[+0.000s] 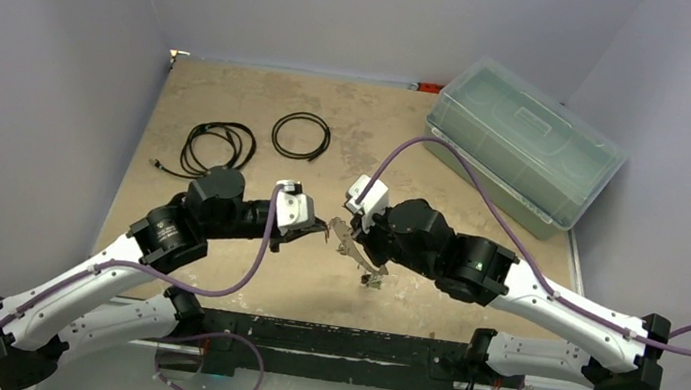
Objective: Put the keys on the keyring
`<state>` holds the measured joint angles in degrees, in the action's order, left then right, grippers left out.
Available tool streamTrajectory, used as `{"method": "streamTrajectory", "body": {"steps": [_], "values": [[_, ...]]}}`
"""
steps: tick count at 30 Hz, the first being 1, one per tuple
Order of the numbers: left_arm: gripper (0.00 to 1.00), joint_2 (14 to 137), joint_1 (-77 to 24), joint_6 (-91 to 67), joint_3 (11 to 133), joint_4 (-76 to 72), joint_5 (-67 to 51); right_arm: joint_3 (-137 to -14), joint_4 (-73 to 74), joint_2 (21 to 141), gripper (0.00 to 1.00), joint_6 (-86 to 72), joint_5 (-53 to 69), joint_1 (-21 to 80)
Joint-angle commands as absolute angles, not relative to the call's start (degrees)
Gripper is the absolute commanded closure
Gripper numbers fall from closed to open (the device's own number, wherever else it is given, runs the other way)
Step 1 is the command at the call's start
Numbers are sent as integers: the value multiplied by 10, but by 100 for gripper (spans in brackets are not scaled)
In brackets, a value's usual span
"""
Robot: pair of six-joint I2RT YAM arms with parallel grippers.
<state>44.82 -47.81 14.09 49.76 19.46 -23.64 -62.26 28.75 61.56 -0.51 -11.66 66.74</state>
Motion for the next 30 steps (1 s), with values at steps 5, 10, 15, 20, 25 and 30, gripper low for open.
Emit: {"method": "streamTrajectory", "body": {"steps": [5,10,15,20,25,30], "values": [[100,463,-494,130,490,181,-245,-671,291,620,100,-17,-139,669],[100,481,-502,120,484,172,-236,-683,310,632,100,-21,-126,669],[100,487,-506,115,482,166,-217,-686,324,646,100,-26,-109,669],[100,490,-507,115,478,163,-205,-682,326,651,100,-28,-92,669],[100,493,-509,115,475,156,-205,-684,324,658,100,-30,-86,668],[100,493,-511,116,470,150,-203,-693,326,670,100,-33,-82,669]]}}
